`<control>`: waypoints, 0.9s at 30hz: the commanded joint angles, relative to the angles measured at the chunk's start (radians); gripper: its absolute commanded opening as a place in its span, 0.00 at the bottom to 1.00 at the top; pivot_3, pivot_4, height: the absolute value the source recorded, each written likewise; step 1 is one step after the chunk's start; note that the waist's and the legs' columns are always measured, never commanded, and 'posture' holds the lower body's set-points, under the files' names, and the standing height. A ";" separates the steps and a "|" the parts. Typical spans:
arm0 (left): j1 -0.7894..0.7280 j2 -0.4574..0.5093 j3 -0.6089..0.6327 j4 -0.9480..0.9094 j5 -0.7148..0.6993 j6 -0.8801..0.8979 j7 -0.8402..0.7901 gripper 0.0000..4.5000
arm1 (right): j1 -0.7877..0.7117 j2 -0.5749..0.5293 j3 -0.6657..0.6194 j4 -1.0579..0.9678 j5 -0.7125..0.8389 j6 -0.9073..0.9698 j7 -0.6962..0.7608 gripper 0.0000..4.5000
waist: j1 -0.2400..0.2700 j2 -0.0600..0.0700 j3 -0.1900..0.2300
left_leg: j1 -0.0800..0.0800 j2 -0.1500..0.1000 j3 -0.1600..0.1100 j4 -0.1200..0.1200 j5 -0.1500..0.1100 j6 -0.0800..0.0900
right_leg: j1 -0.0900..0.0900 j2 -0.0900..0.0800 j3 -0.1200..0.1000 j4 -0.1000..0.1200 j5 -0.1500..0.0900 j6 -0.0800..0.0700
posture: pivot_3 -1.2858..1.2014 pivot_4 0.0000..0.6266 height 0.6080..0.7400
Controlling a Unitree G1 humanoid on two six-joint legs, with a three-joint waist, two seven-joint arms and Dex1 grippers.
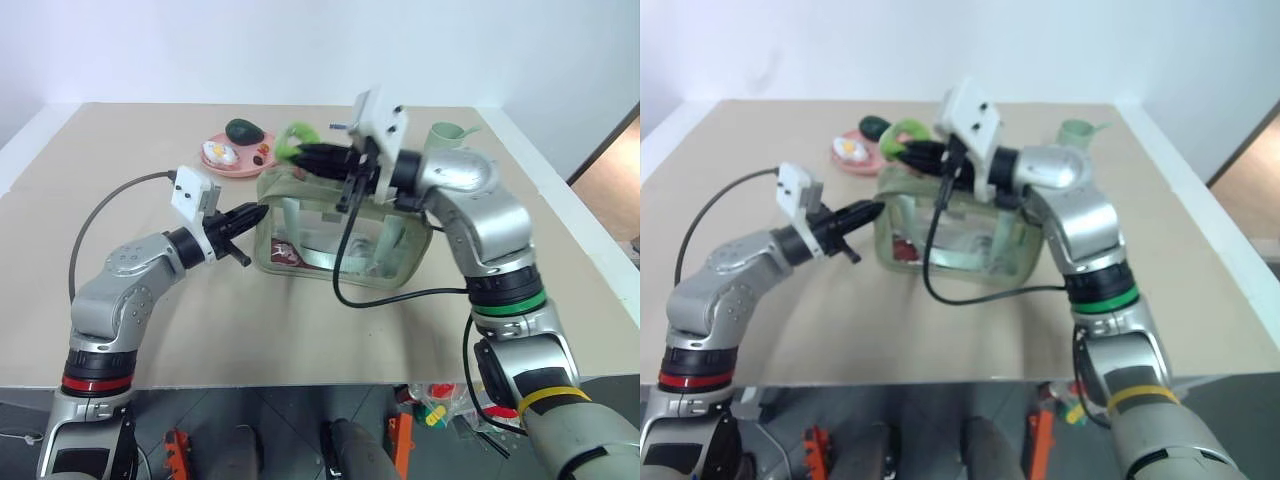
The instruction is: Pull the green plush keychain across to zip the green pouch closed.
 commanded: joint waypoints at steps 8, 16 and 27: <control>0.004 -0.005 0.014 -0.047 0.006 0.011 0.054 0.00 | 0.304 -0.402 -0.271 -0.008 -0.136 -0.086 -0.069 0.01 | 0.010 0.000 0.000 | 0.000 -0.001 0.001 -0.001 0.000 0.000 | 0.000 0.000 0.001 -0.001 0.000 0.000 | 0.52 0.24 1.00; 0.022 0.001 0.004 -0.052 0.016 0.012 0.060 0.00 | 0.583 -0.407 -0.230 -0.217 -0.190 0.138 -0.180 0.01 | -0.005 0.000 0.000 | 0.007 0.000 0.002 -0.001 0.000 0.000 | 0.003 0.002 0.004 0.001 0.000 0.000 | 0.52 0.24 1.00; 0.011 -0.011 -0.016 -0.047 0.037 -0.001 0.064 0.00 | 0.688 -0.220 -0.061 -0.162 -0.318 0.139 -0.373 0.01 | -0.010 -0.004 -0.003 | 0.011 -0.001 0.003 0.000 0.002 -0.003 | 0.007 0.001 0.006 0.001 0.000 -0.003 | 0.52 0.24 1.00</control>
